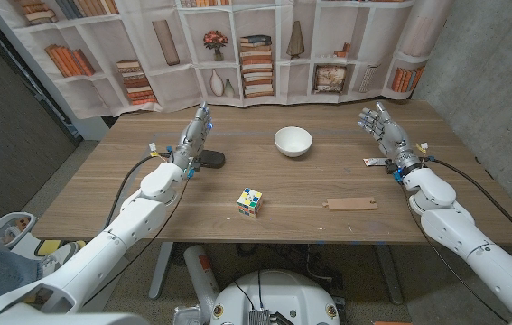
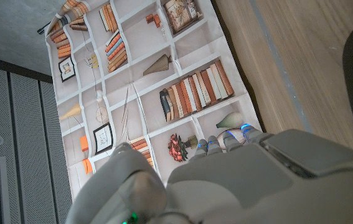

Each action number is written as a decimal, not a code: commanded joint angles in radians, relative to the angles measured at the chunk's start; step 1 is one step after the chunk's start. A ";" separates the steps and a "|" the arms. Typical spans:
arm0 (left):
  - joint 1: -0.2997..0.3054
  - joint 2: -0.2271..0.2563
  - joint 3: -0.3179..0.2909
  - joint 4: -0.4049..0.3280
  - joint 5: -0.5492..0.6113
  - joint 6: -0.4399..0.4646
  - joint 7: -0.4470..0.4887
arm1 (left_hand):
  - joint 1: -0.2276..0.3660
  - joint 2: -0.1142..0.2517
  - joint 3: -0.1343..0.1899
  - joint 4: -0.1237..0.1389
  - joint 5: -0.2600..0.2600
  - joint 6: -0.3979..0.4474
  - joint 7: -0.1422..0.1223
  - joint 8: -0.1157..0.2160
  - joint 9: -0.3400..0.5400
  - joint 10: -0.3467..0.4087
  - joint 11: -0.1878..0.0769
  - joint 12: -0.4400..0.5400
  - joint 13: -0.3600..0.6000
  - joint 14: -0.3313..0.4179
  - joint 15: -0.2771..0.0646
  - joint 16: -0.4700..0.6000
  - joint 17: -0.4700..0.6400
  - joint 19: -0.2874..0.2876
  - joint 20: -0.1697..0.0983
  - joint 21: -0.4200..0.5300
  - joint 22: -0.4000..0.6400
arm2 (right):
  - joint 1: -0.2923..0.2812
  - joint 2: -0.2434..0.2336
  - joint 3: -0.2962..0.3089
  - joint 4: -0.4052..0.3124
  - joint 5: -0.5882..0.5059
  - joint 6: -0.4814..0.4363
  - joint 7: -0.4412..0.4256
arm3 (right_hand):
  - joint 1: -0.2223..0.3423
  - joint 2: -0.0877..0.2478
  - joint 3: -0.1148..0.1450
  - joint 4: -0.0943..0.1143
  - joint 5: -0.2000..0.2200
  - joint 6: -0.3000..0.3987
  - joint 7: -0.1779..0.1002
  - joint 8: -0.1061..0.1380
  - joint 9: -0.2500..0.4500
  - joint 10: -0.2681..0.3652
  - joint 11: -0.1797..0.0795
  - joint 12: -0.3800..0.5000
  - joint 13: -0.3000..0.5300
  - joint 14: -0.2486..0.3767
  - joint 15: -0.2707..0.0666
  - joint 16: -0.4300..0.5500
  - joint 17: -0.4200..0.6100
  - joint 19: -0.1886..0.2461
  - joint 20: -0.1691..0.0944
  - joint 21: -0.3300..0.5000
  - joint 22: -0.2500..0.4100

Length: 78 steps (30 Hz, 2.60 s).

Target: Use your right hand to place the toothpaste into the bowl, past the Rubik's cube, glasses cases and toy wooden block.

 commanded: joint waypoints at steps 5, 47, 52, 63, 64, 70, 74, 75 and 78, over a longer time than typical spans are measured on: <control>-0.004 0.011 0.008 -0.020 0.011 0.031 0.009 | 0.016 0.001 -0.002 -0.003 0.009 -0.056 -0.004 0.002 0.002 -0.047 -0.004 0.005 0.003 -0.082 -0.006 0.006 0.002 -0.179 -0.022 0.007 0.003 | -0.036 -0.022 0.026 -0.012 -0.007 0.008 -0.018 | 0.019 -0.001 0.005 -0.008 -0.002 0.007 -0.009 0.005 0.004 0.009 0.001 0.001 0.003 0.005 0.000 -0.001 0.002 0.006 -0.019 -0.007 0.003; 0.023 0.018 -0.004 -0.077 0.008 0.028 0.025 | 0.025 0.007 -0.012 -0.007 0.011 -0.044 -0.002 -0.001 0.002 -0.038 -0.004 0.001 0.003 -0.073 -0.005 0.003 0.002 -0.171 -0.037 0.007 0.003 | -0.176 -0.114 0.109 -0.143 -0.146 -0.024 -0.184 | 0.063 0.021 0.026 -0.036 -0.003 0.008 -0.021 -0.005 0.005 0.014 -0.013 -0.011 0.003 0.007 -0.006 -0.012 0.001 0.010 -0.019 -0.030 0.004; 0.011 0.021 0.002 -0.084 0.020 0.036 0.025 | 0.026 0.008 -0.013 -0.007 0.012 -0.042 -0.003 -0.001 0.002 -0.037 -0.004 0.001 0.003 -0.072 -0.006 0.003 0.002 -0.171 -0.033 0.007 0.003 | -0.188 -0.110 0.117 -0.145 -0.166 -0.013 -0.202 | 0.066 0.021 0.027 -0.038 -0.003 0.005 -0.022 -0.007 0.005 0.013 -0.014 -0.012 0.003 0.005 -0.006 -0.013 0.001 0.010 -0.020 -0.032 0.004; -0.004 0.019 0.015 -0.075 0.028 0.046 0.015 | 0.027 0.009 -0.016 -0.008 0.012 -0.039 -0.005 -0.001 0.002 -0.037 -0.006 0.000 0.003 -0.072 -0.006 0.003 0.002 -0.171 -0.031 0.007 0.003 | -0.215 -0.123 0.126 -0.185 -0.258 -0.053 -0.291 | 0.075 0.022 0.030 -0.045 -0.004 0.001 -0.025 -0.009 0.005 0.012 -0.022 -0.016 0.003 -0.002 -0.010 -0.017 0.002 0.008 -0.022 -0.039 0.004; -0.003 0.020 0.013 -0.078 0.023 0.053 0.016 | 0.027 0.009 -0.016 -0.008 0.012 -0.038 -0.005 -0.001 0.002 -0.036 -0.005 0.000 0.003 -0.071 -0.006 0.003 0.002 -0.171 -0.030 0.007 0.003 | -0.214 -0.124 0.125 -0.181 -0.266 -0.047 -0.290 | 0.075 0.022 0.030 -0.046 -0.004 0.001 -0.025 -0.009 0.005 0.011 -0.022 -0.016 0.003 -0.003 -0.011 -0.017 0.002 0.008 -0.023 -0.039 0.004; 0.005 0.032 0.006 -0.099 0.035 0.059 0.034 | 0.028 0.009 -0.017 -0.008 0.012 -0.038 -0.006 -0.001 0.002 -0.035 -0.006 0.000 0.003 -0.071 -0.006 0.002 0.002 -0.171 -0.029 0.006 0.003 | -0.209 -0.121 0.124 -0.176 -0.286 -0.049 -0.299 | 0.080 0.024 0.033 -0.049 -0.004 -0.002 -0.030 -0.011 0.005 0.010 -0.021 -0.018 0.003 -0.004 -0.014 -0.018 0.002 0.008 -0.025 -0.043 0.004; 0.008 0.032 0.004 -0.100 0.032 0.055 0.032 | 0.028 0.009 -0.018 -0.008 0.012 -0.037 -0.006 -0.002 0.002 -0.036 -0.006 -0.001 0.003 -0.071 -0.006 0.002 0.002 -0.172 -0.028 0.006 0.003 | -0.200 -0.117 0.121 -0.172 -0.291 -0.056 -0.302 | 0.083 0.026 0.034 -0.051 -0.003 -0.002 -0.032 -0.011 0.005 0.011 -0.021 -0.018 0.003 -0.005 -0.014 -0.018 0.002 0.008 -0.025 -0.044 0.004; 0.010 0.033 0.003 -0.103 0.031 0.058 0.034 | 0.028 0.009 -0.018 -0.008 0.012 -0.037 -0.006 -0.002 0.002 -0.036 -0.006 -0.001 0.003 -0.071 -0.006 0.002 0.002 -0.172 -0.029 0.006 0.003 | -0.197 -0.118 0.119 -0.171 -0.297 -0.056 -0.303 | 0.084 0.026 0.035 -0.052 -0.003 -0.002 -0.032 -0.011 0.005 0.011 -0.023 -0.018 0.003 -0.004 -0.014 -0.018 0.002 0.008 -0.026 -0.045 0.004; 0.010 0.035 0.004 -0.105 0.031 0.062 0.034 | 0.029 0.010 -0.019 -0.008 0.012 -0.036 -0.006 -0.002 0.002 -0.035 -0.007 -0.001 0.003 -0.071 -0.006 0.002 0.002 -0.171 -0.029 0.006 0.003 | -0.193 -0.120 0.116 -0.173 -0.315 -0.066 -0.315 | 0.086 0.027 0.036 -0.053 -0.003 -0.001 -0.032 -0.011 0.005 0.012 -0.022 -0.019 0.003 -0.004 -0.015 -0.018 0.002 0.008 -0.026 -0.046 0.004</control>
